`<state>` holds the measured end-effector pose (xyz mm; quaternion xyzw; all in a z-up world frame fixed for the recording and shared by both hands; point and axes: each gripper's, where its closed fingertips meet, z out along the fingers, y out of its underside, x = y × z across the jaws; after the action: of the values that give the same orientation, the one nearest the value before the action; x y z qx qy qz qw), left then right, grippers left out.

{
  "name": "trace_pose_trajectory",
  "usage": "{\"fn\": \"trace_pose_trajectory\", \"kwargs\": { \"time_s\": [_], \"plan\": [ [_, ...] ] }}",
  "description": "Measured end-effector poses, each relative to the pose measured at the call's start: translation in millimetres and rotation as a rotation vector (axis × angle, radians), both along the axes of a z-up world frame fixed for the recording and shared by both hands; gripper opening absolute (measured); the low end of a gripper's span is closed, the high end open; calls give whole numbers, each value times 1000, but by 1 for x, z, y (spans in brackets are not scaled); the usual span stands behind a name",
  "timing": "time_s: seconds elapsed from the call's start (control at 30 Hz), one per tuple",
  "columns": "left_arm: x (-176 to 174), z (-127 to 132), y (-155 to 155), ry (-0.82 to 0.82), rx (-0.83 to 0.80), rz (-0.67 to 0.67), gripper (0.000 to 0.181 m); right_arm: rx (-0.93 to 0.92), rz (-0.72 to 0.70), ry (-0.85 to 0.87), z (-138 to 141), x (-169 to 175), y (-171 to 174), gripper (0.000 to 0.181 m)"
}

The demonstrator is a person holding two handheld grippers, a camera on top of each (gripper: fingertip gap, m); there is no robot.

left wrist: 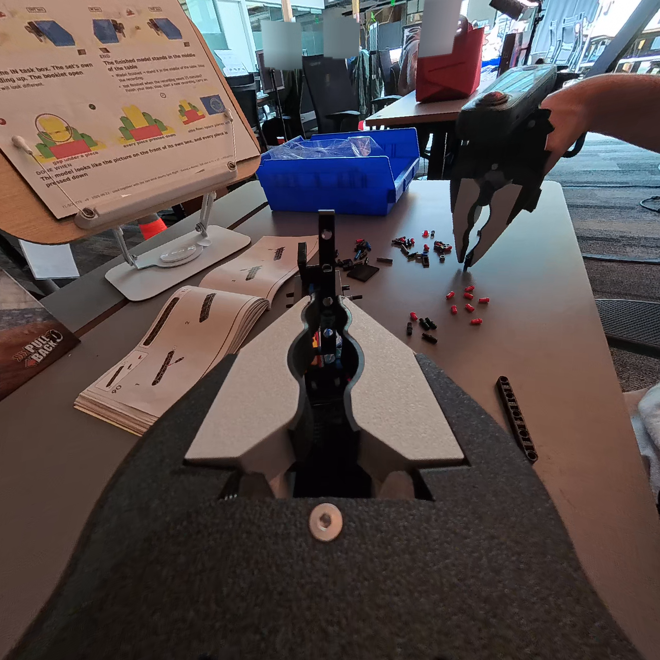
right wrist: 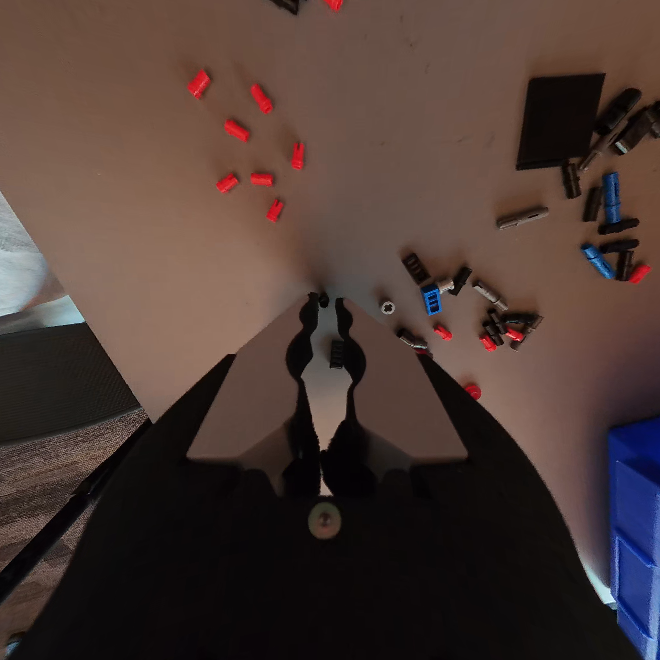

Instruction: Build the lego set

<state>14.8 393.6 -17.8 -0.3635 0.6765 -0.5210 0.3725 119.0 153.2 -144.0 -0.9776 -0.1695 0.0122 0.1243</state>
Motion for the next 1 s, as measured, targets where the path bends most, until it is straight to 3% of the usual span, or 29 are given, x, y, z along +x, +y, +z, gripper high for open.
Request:
{"fn": "trace_pose_trajectory", "kwargs": {
  "time_s": [1.0],
  "plan": [
    [1, -7, -2, 28, 1, -15, 6, 21, 9, -6, 0, 1, 0, 5]
  ]
}}
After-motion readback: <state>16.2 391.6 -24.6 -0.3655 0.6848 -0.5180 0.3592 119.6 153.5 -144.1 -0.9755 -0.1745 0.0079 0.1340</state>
